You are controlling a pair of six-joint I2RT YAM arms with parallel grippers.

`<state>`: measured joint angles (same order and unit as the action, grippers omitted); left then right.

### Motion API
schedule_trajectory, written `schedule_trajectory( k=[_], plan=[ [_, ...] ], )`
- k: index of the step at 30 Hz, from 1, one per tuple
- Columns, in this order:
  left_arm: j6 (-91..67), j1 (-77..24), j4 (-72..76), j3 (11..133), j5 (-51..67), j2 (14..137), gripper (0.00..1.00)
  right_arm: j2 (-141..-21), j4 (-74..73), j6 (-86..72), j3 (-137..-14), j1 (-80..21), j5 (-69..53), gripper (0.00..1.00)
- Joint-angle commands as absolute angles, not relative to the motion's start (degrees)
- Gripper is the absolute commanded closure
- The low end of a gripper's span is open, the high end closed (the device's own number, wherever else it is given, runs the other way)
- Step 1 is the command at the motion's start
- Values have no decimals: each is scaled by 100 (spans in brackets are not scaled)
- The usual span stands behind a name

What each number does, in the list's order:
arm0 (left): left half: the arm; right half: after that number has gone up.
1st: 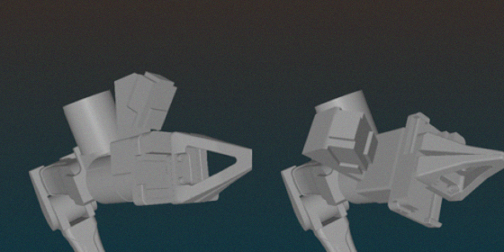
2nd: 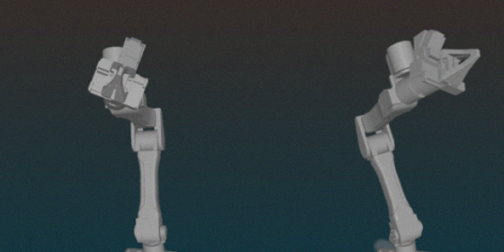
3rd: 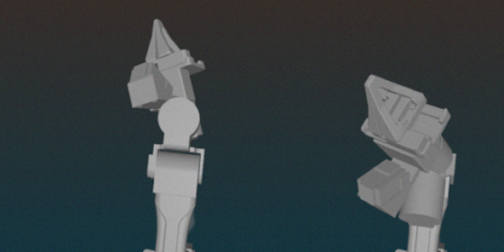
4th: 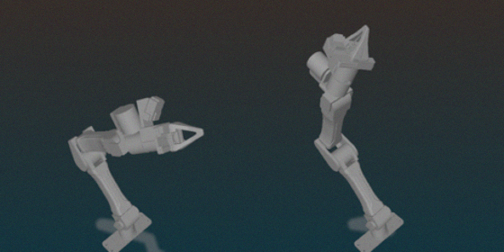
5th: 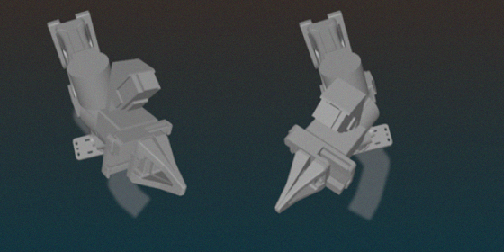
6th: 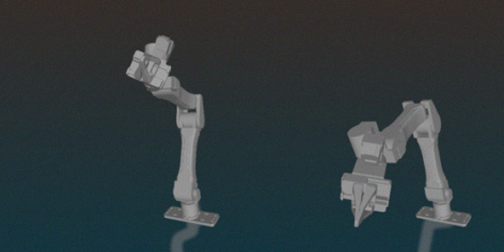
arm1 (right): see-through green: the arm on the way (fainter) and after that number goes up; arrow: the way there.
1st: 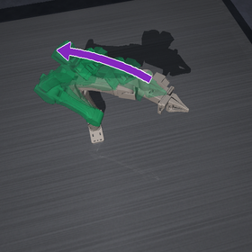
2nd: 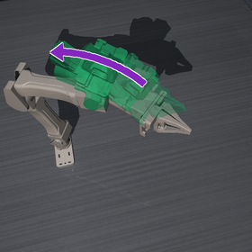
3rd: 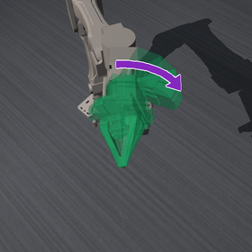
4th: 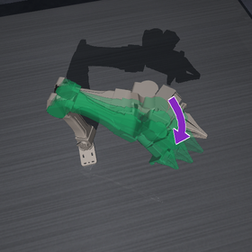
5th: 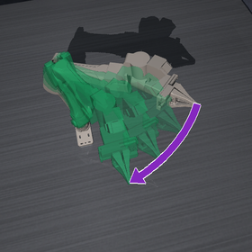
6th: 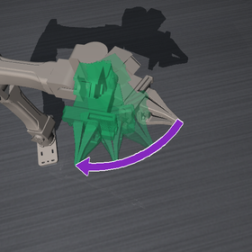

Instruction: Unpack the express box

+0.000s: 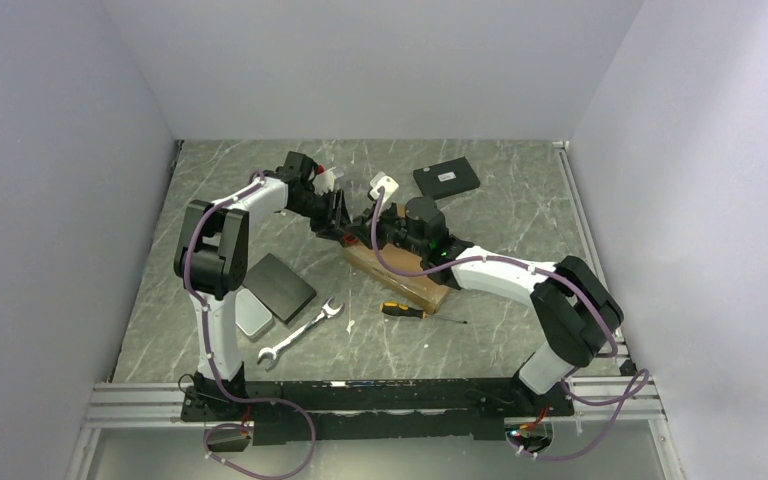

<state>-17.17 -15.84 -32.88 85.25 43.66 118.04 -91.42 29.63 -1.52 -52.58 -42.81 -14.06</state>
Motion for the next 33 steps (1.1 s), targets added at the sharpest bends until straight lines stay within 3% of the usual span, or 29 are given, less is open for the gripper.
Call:
schedule_trajectory(
  k=[1,26,29,33],
  plan=[
    [-1583,-1608,-3339,8725,4443,11842,54,-9197,3157,-139,-5338,-4307,-1429,100],
    [-1577,-1608,-3382,8772,4358,11968,54,-8890,2296,267,-5108,-4518,-858,100],
    [-1596,-1589,-3390,8774,4325,11863,51,-8902,2340,272,-5130,-4518,-870,100],
    [-1921,-1371,-3172,8618,4457,11533,36,-8904,2439,245,-5120,-4518,-861,100]
  ],
)
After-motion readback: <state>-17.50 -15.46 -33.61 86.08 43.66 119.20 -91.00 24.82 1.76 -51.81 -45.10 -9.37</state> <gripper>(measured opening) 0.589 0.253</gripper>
